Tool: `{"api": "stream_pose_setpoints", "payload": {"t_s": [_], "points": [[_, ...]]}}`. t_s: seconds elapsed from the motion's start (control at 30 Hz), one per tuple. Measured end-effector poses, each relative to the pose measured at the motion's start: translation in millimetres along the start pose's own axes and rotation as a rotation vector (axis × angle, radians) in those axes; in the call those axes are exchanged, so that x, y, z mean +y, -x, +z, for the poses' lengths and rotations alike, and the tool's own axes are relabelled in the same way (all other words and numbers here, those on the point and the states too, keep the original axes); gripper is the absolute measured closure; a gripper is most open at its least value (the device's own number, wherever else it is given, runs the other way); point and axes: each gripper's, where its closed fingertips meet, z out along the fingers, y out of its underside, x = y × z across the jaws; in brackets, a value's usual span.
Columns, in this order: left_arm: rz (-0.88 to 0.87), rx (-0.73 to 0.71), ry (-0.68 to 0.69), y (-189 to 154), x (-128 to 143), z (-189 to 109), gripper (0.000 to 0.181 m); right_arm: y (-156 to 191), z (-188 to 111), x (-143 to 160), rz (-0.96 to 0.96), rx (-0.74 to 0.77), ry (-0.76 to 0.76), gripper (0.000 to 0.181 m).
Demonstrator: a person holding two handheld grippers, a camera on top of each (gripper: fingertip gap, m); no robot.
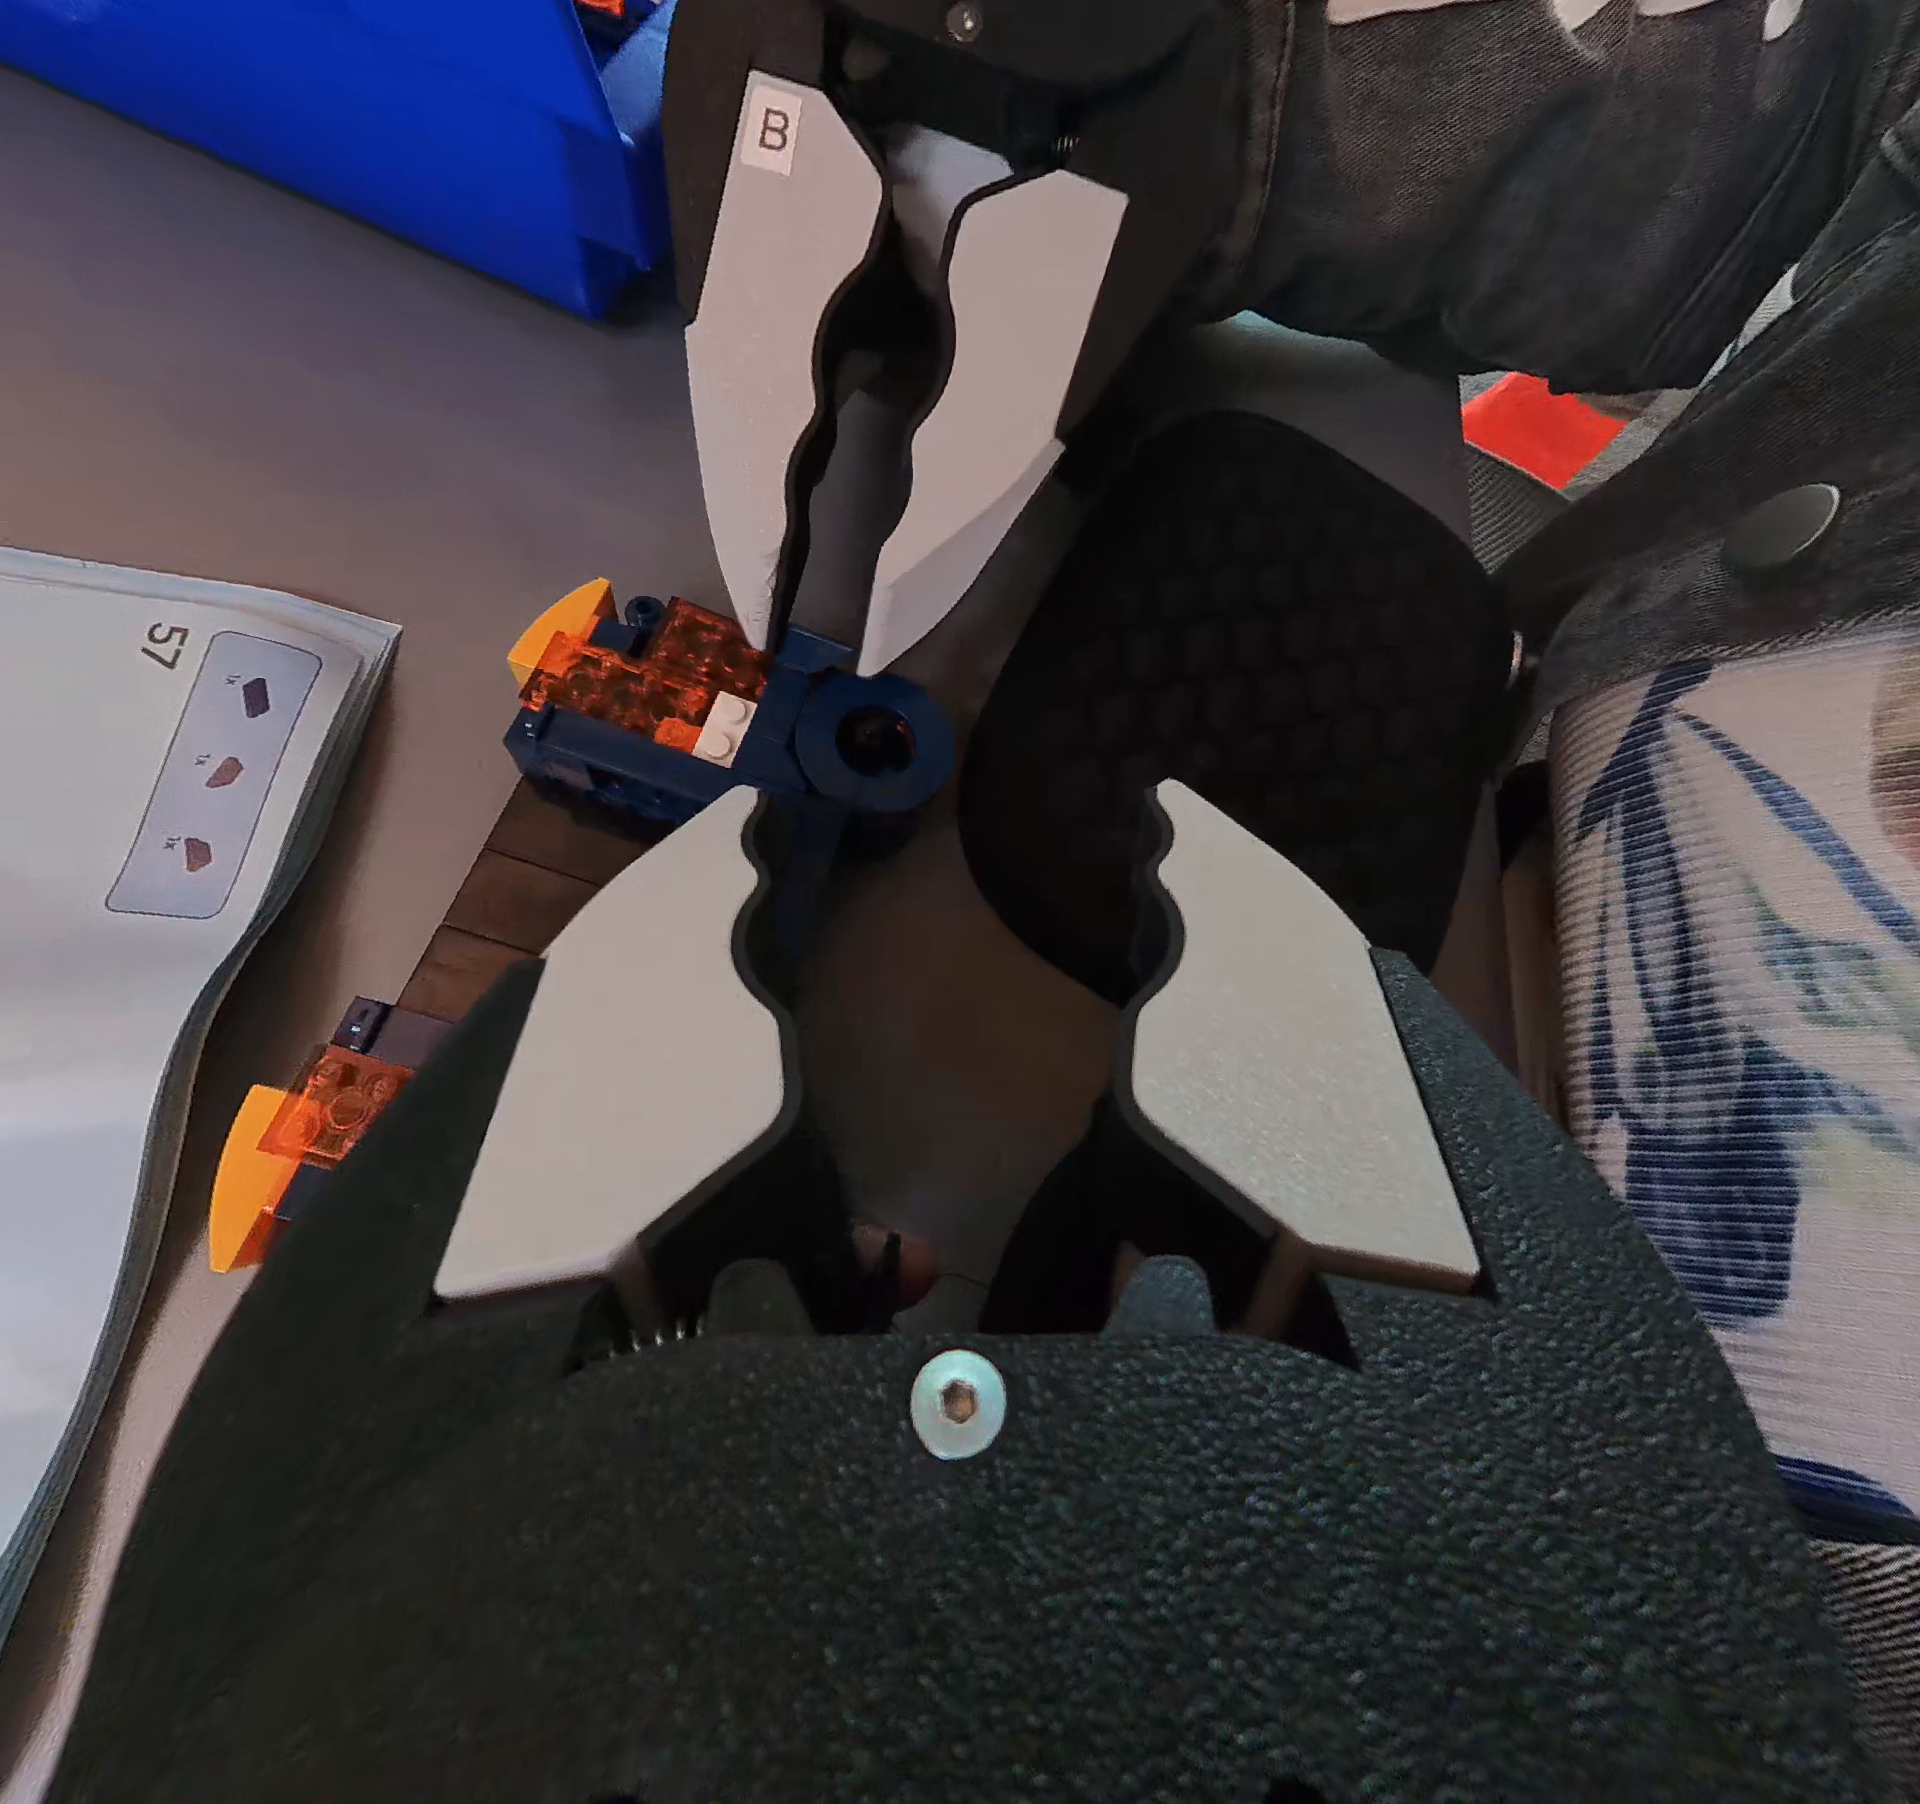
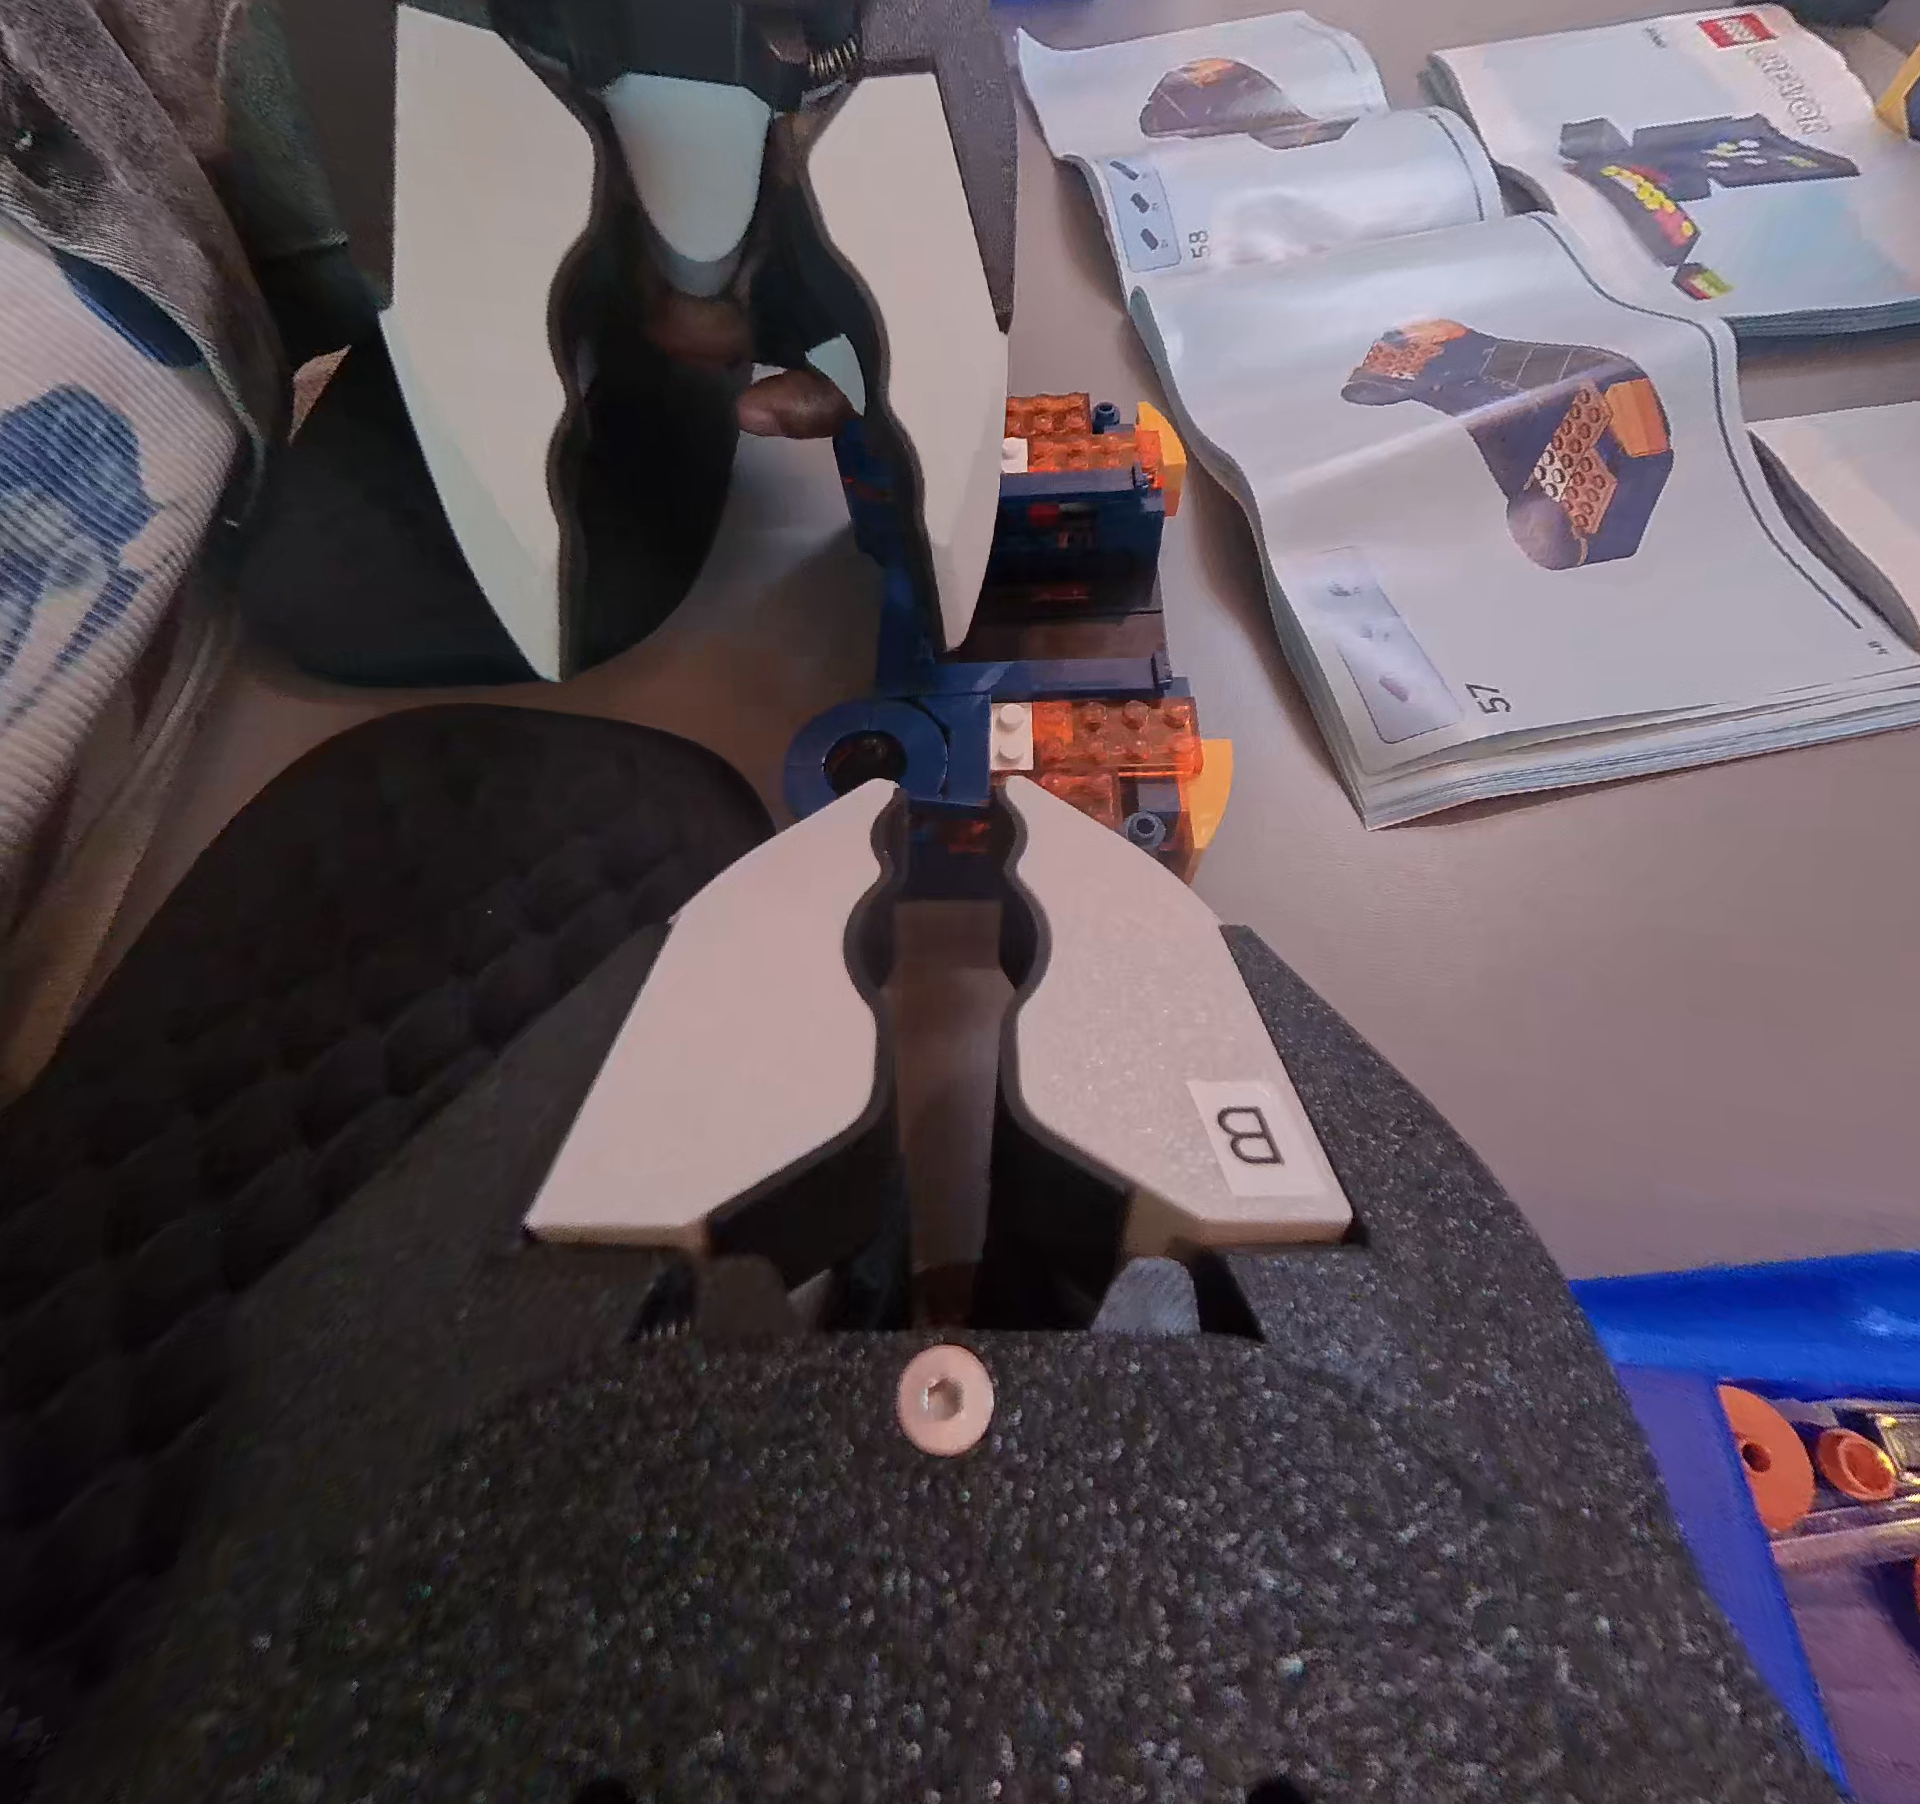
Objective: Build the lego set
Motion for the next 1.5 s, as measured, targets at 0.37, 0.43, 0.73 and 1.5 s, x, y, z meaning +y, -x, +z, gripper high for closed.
{"api": "stream_pose_setpoints", "payload": {"t_s": [0.37, 0.43, 0.73, 1.5], "points": [[-0.014, 0.011, -0.003, 1, 1, 2, 0.117, -2, -1, 1, 0.014, -0.015, 0.003, 0.167], [-0.014, 0.011, -0.004, 1, 1, 3, 0.117, -1, -1, 1, 0.012, -0.02, 0.004, 0.167], [-0.013, 0.015, -0.007, 0, 1, 3, 0.117, 1, 0, 1, -0.025, -0.018, 0.02, 0.167], [0.338, 0.172, -0.013, -13, -6, 8, 0.099, 2, 2, 0, -0.107, -0.004, 0.049, 0.166]]}}
